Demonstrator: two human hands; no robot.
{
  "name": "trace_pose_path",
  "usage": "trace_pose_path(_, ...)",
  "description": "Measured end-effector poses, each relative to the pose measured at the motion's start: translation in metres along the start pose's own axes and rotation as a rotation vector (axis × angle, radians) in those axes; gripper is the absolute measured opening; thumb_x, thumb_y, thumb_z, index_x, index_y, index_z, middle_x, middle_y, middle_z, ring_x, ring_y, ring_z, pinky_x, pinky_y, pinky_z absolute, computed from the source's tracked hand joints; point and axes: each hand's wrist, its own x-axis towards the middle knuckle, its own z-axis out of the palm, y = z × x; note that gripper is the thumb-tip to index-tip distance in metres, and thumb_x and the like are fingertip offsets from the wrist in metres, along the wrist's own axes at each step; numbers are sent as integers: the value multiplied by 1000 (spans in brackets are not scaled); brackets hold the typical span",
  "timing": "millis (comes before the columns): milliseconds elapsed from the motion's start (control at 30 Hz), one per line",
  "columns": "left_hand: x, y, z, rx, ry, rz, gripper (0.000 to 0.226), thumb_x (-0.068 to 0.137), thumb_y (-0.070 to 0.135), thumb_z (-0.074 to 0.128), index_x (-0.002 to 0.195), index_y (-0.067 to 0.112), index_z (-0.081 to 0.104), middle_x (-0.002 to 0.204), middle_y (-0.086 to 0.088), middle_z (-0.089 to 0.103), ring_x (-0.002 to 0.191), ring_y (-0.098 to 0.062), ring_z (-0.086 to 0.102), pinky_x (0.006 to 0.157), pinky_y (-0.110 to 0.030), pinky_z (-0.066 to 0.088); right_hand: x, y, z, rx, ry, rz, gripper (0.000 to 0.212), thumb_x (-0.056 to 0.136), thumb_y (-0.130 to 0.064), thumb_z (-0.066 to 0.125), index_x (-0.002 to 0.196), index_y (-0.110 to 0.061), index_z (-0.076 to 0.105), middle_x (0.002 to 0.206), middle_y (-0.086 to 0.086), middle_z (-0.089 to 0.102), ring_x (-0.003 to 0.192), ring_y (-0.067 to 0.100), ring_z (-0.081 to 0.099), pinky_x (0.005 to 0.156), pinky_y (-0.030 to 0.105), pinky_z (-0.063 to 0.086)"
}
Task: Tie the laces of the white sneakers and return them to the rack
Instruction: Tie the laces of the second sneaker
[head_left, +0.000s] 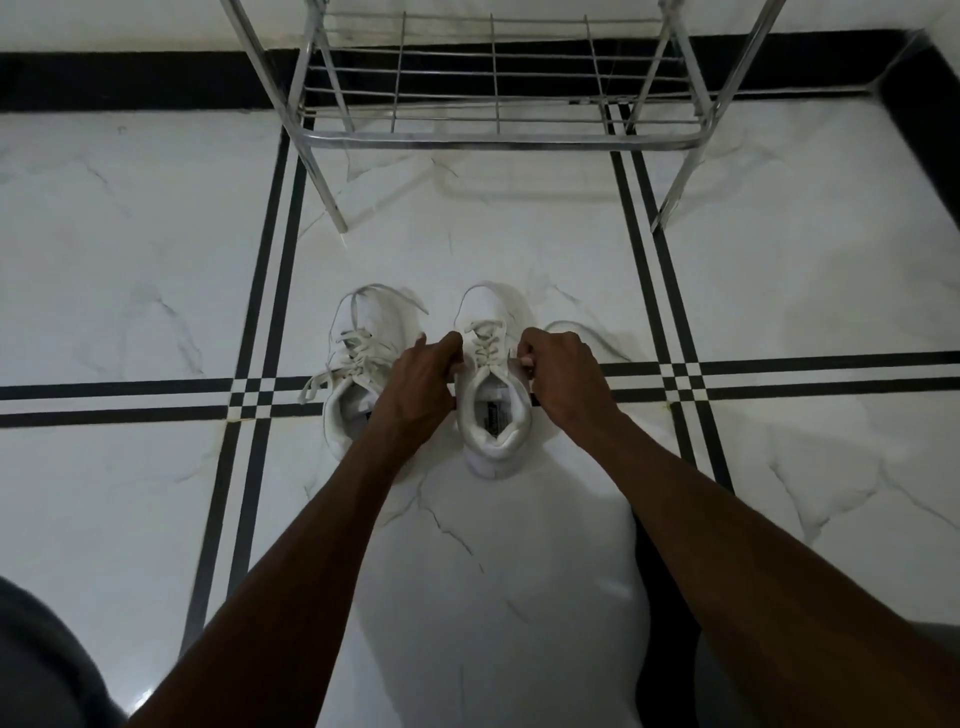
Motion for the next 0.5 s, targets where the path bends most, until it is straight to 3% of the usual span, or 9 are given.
trace_pose_path(100, 3, -2, 1, 16, -19, 23, 42, 66, -1, 84, 85, 11, 47, 68, 1, 61, 66, -34, 64, 108, -43, 43, 2, 3, 4, 7, 9, 28, 12, 89, -2, 53, 84, -9, 62, 77, 11, 67, 68, 28, 64, 56, 37, 49)
trace_pose_path(200, 1, -4, 3, 17, -12, 15, 39, 69, -2, 78, 84, 11, 45, 69, -4, 64, 64, -33, 62, 106, -48, 46, 1, 2, 5, 17, 0, 54, 15, 88, 0, 51, 83, -8, 63, 76, 10, 66, 65, 25, 62, 54, 33, 44)
trace_pose_path(367, -1, -9, -2, -114, -68, -68, 32, 72, 10, 75, 87, 13, 46, 90, -9, 72, 83, -34, 71, 66, -50, 61, 12, 0, -2, 117, -98, 60, 21, 82, 7, 49, 80, -7, 64, 76, 11, 68, 70, 30, 68, 62, 42, 56)
trace_pose_path(500, 1, -10, 4, -53, -34, -139, 32, 74, 0, 73, 88, 16, 50, 86, -8, 70, 79, -31, 71, 62, -51, 59, 17, -2, -11, 197, -202, -1, 18, 83, 10, 54, 88, 0, 69, 84, 16, 72, 79, 31, 70, 70, 45, 58)
